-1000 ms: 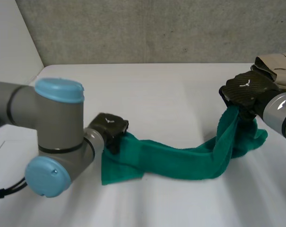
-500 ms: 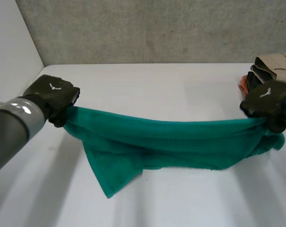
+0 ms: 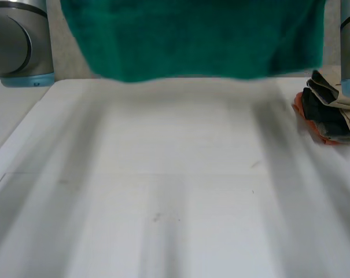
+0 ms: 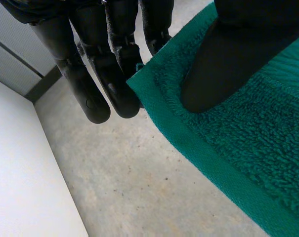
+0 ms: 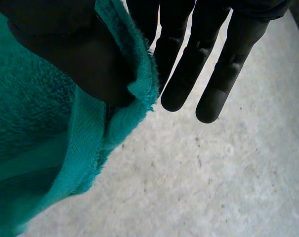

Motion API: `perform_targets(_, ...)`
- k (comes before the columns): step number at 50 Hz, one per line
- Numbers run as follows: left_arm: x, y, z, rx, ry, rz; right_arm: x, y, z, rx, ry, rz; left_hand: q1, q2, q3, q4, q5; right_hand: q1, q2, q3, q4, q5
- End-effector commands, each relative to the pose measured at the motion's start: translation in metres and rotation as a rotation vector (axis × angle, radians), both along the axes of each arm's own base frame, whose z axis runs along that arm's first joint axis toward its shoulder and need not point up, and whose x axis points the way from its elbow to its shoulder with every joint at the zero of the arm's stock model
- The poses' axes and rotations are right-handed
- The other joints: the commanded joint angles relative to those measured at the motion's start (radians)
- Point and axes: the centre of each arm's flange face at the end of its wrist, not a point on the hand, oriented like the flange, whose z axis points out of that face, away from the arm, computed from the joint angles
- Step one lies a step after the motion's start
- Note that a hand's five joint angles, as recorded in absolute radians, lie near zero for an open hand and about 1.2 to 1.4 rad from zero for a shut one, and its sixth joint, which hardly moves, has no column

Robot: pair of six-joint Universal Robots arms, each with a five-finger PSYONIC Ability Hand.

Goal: Fold the laundry.

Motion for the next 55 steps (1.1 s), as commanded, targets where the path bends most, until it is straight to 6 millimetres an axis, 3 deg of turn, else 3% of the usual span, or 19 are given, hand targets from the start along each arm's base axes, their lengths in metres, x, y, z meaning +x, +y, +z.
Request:
perform_targets(1,0.011,-0.012,-0.07,0.286,-0.094,0.03,-0.001,0.0,-0.042,0.172,0.081,0.034,0.237,0.197,0.202,0.195,0.236,0.287,0.222,0.204,0.196,0.198)
perform_targets(3,0.015,-0.013,-0.088,0.343,-0.113,0.038,0.001,-0.002,-0.057,0.231,0.109,0.053,0.237,0.197,0.202,0.195,0.236,0.287,0.222,0.204,0.196,0.198)
perform_targets(4,0.017,-0.012,-0.107,0.397,-0.133,0.039,0.004,-0.004,-0.078,0.306,0.142,0.08,0.237,0.197,0.202,0.195,0.236,0.287,0.222,0.204,0.196,0.198)
perform_targets(6,0.018,-0.009,-0.129,0.459,-0.161,0.035,0.006,-0.005,-0.098,0.38,0.172,0.107,0.237,0.197,0.202,0.195,0.236,0.287,0.222,0.204,0.196,0.198)
perform_targets(7,0.018,-0.007,-0.139,0.484,-0.173,0.031,0.008,-0.004,-0.12,0.469,0.199,0.127,0.237,0.197,0.202,0.195,0.236,0.287,0.222,0.204,0.196,0.198)
perform_targets(8,0.019,0.001,-0.165,0.557,-0.21,0.015,0.008,-0.004,-0.131,0.514,0.211,0.134,0.237,0.197,0.202,0.195,0.236,0.287,0.222,0.204,0.196,0.198)
perform_targets(9,0.019,0.003,-0.172,0.576,-0.221,0.011,0.007,-0.004,-0.143,0.562,0.22,0.14,0.237,0.197,0.202,0.195,0.236,0.287,0.222,0.204,0.196,0.198)
perform_targets(10,0.019,0.007,-0.18,0.597,-0.236,0.002,0.006,-0.004,-0.168,0.655,0.241,0.14,0.237,0.197,0.202,0.195,0.236,0.287,0.222,0.204,0.196,0.198)
perform_targets(14,0.018,0.03,-0.228,0.732,-0.325,-0.059,0.004,0.003,-0.219,0.857,0.284,0.147,0.237,0.197,0.202,0.195,0.236,0.287,0.222,0.204,0.196,0.198)
perform_targets(17,0.021,0.044,-0.248,0.802,-0.371,-0.068,0.003,0.01,-0.238,0.94,0.304,0.151,0.237,0.197,0.202,0.195,0.236,0.287,0.222,0.204,0.196,0.198)
perform_targets(20,0.026,0.067,-0.271,0.912,-0.467,-0.054,0.0,0.017,-0.243,0.983,0.307,0.15,0.237,0.197,0.202,0.195,0.236,0.287,0.222,0.204,0.196,0.198)
perform_targets(25,0.048,0.103,-0.271,1.051,-0.611,-0.001,-0.006,0.044,-0.251,1.142,0.321,0.165,0.237,0.197,0.202,0.195,0.236,0.287,0.222,0.204,0.196,0.198)
perform_targets(29,0.062,0.113,-0.265,1.093,-0.635,0.032,-0.016,0.049,-0.243,1.17,0.281,0.144,0.237,0.197,0.202,0.195,0.236,0.287,0.222,0.204,0.196,0.198)
perform_targets(31,0.063,0.114,-0.26,1.081,-0.624,0.037,-0.018,0.05,-0.246,1.195,0.245,0.14,0.237,0.197,0.202,0.195,0.236,0.287,0.222,0.204,0.196,0.198)
perform_targets(34,0.063,0.116,-0.255,1.067,-0.614,0.033,-0.025,0.049,-0.25,1.253,0.118,0.131,0.237,0.197,0.202,0.195,0.236,-0.177,-0.242,-0.26,-0.268,-0.267)
perform_targets(36,0.062,0.116,-0.254,1.064,-0.606,0.03,-0.034,0.044,-0.25,1.292,-0.02,0.119,0.237,0.197,0.202,0.195,0.236,-0.308,-0.373,-0.39,-0.398,-0.397)
perform_targets(40,0.059,0.115,-0.252,1.055,-0.59,0.017,-0.046,0.039,-0.252,1.343,-0.23,0.111,0.237,0.197,0.202,0.195,0.236,-0.375,-0.44,-0.458,-0.466,-0.465)
perform_targets(44,0.056,0.113,-0.248,1.032,-0.581,0.014,-0.052,0.04,-0.256,1.374,-0.332,0.108,0.237,0.197,0.202,0.195,0.236,-0.373,-0.438,-0.455,-0.463,-0.462)
perform_targets(55,0.051,0.111,-0.241,0.995,-0.575,0.007,-0.053,0.045,-0.268,1.406,-0.346,0.108,0.237,0.197,0.202,0.195,0.236,-0.279,-0.344,-0.361,-0.369,-0.368)
